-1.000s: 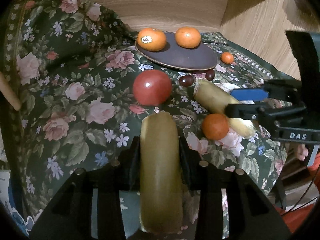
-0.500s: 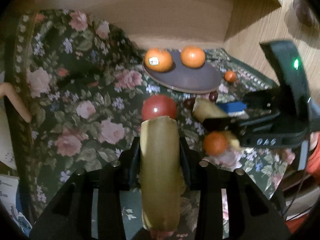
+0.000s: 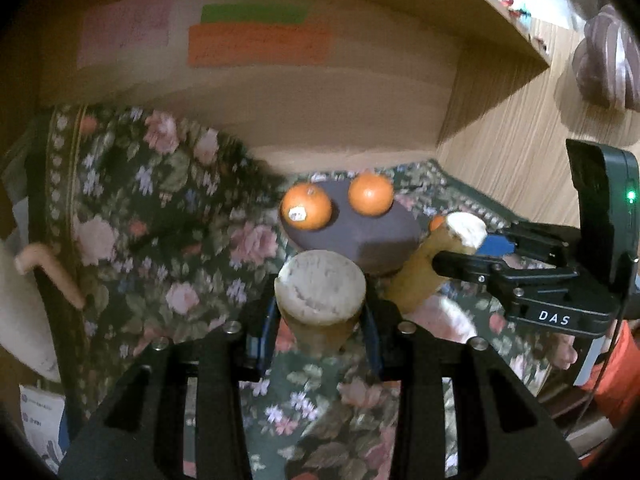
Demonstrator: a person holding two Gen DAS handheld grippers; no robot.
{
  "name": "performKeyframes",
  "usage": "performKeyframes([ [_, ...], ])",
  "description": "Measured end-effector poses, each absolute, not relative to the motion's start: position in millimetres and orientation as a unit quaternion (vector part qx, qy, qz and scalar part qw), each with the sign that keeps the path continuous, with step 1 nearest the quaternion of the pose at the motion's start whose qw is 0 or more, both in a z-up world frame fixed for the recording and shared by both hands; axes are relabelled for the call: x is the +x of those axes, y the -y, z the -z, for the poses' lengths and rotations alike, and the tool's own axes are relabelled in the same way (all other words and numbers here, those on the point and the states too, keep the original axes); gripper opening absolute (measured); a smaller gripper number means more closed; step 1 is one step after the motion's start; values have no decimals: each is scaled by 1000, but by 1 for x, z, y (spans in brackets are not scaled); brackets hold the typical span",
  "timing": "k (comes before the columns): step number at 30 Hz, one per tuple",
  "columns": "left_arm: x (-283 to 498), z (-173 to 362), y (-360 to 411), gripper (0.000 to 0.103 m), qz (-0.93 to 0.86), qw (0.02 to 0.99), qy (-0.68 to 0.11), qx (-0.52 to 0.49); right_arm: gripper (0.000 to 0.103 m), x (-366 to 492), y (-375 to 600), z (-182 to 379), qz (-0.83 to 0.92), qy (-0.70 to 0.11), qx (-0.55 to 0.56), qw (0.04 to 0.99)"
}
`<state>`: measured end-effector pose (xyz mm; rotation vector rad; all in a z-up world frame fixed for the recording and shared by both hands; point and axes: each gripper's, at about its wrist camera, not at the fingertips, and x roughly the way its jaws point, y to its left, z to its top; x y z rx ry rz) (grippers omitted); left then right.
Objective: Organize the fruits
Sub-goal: 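Lift both yellow vegetables and carry them onto the dark plate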
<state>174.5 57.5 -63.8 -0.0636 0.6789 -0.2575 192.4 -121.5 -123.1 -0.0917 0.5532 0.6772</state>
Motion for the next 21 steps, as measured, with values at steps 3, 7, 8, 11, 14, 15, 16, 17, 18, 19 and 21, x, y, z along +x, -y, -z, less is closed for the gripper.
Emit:
performKeyframes([
  [3,183,54,-51,37,130,939,-318,-31,33,199,129,116,-319,-256,-35,912],
  [7,195,44,-41,37,132,943,-304,-27,33,207,137,108,-310,-248,-27,918],
  [8,198,42,-38,36,133,944,-301,-26,33,209,139,107,-308,-246,-27,919],
  [11,208,39,-31,36,135,945,-297,-22,33,217,140,105,-305,-243,-26,920],
  [14,220,39,-23,36,137,945,-296,-16,33,228,142,107,-306,-245,-26,920],
  [15,223,40,-21,36,138,945,-297,-14,33,231,143,108,-307,-245,-25,919],
  [16,227,41,-19,36,138,944,-299,-13,33,235,142,109,-309,-246,-25,919],
  [17,231,43,-17,36,138,944,-299,-12,33,239,141,111,-311,-246,-25,918],
  [18,236,45,-15,36,139,943,-302,-12,33,243,140,113,-313,-248,-25,916],
  [19,240,47,-13,36,139,942,-305,-11,33,248,139,116,-315,-252,-26,915],
  [21,251,52,-10,36,141,939,-313,-11,33,257,136,121,-316,-259,-29,913],
])
